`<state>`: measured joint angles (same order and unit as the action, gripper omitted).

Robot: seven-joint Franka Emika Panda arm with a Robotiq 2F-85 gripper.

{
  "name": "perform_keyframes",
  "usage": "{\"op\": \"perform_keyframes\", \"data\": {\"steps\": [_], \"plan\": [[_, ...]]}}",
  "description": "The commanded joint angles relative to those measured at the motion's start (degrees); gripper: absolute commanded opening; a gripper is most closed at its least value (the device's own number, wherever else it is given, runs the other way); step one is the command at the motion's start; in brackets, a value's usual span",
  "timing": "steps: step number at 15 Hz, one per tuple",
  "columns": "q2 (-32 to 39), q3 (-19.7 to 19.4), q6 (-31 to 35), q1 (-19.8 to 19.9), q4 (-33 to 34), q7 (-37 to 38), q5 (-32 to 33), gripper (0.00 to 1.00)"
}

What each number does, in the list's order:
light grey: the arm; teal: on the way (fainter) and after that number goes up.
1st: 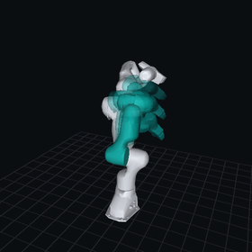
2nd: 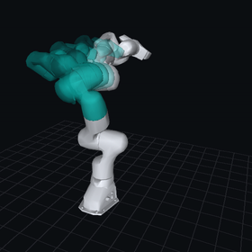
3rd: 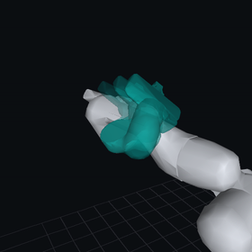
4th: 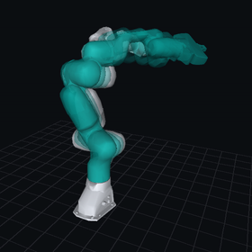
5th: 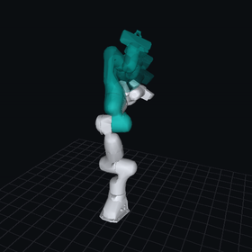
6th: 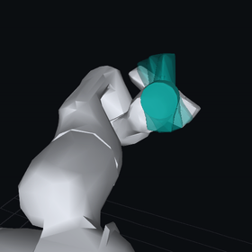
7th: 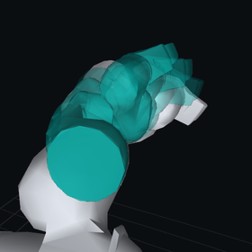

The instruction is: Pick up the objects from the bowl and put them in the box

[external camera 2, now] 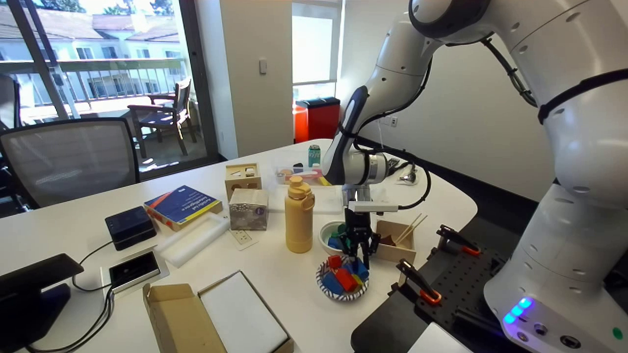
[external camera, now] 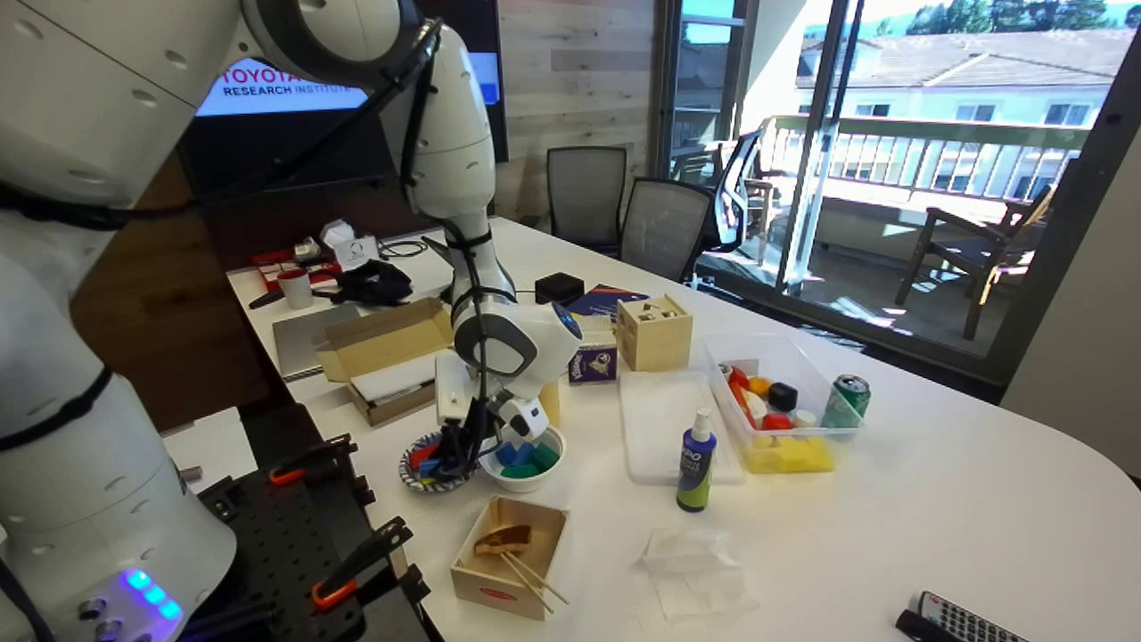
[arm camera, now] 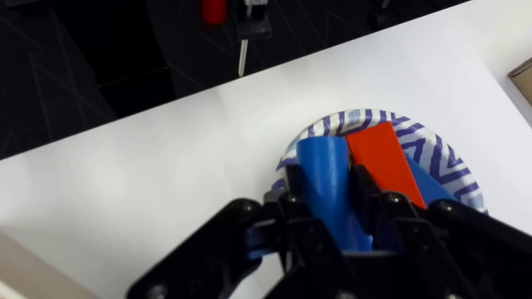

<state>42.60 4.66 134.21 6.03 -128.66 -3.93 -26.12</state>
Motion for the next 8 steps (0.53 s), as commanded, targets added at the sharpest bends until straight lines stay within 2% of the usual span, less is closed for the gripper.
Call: {"op": "perform_keyframes", "data": {"steps": [1, 5, 8], "plan": [[-8.0, -1.6, -0.4, -0.7, -3.9, 2.9, 2.0, 0.08], [-13.6, -7.4, 2.3, -0.3, -6.7, 7.1, 5.9, 0.08], [-14.9, -11.8, 4.5, 0.5, -6.9, 9.5, 8.5, 0.08]]}}
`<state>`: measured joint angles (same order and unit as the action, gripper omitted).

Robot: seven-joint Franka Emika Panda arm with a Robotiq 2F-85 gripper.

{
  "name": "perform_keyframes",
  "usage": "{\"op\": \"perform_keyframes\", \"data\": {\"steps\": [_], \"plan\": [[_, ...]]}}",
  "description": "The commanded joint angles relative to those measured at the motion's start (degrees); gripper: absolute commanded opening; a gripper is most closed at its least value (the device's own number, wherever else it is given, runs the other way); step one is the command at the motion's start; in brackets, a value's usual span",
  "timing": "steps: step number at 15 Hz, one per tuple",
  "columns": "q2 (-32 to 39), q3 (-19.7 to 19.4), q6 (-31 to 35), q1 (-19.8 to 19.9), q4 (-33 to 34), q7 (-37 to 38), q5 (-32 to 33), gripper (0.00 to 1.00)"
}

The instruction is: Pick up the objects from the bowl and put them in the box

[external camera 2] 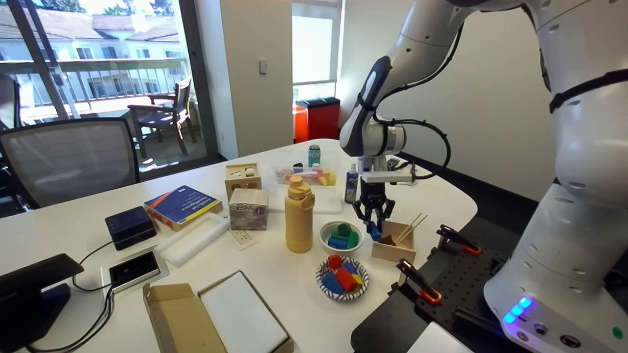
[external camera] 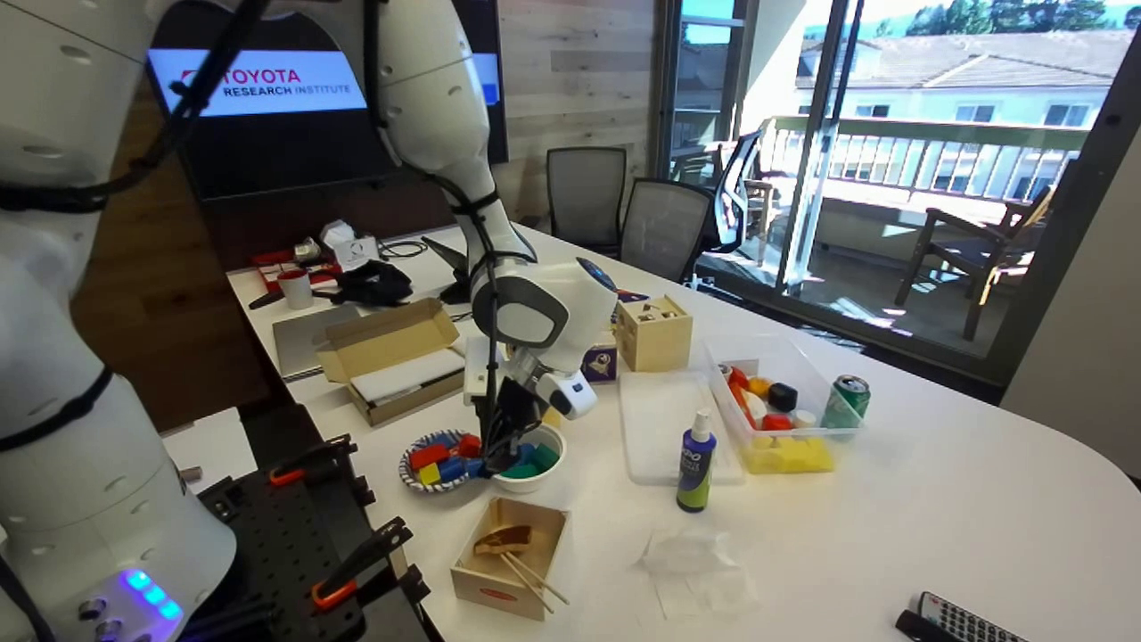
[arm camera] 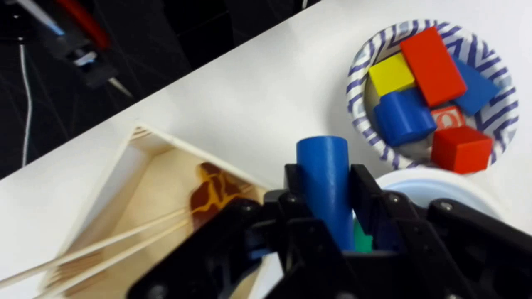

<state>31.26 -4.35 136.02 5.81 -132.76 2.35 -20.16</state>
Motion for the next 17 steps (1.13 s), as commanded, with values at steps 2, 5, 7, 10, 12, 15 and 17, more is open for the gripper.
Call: {"op": "perform_keyframes", "data": {"steps": [2, 5, 7, 10, 12, 15, 17], "plan": [[-2.9, -5.1, 3.5, 0.4, -2.3, 5.4, 5.0, 0.08], [-1.6, -6.3, 3.9, 0.1, -1.5, 8.7, 7.3, 0.08], [-1.2, -6.0, 3.8, 0.4, -1.4, 10.2, 7.4, 0.58], [-1.5, -5.9, 3.8, -0.2, -1.8, 11.7, 7.7, 0.73], [-2.6, -5.7, 3.4, -0.6, -2.4, 11.9, 7.9, 0.89], [-6.1, -5.2, 3.4, -1.3, -4.5, 11.1, 7.9, 1.00], [-8.4, -5.3, 3.6, -2.2, -6.0, 11.4, 8.9, 1.00]]}}
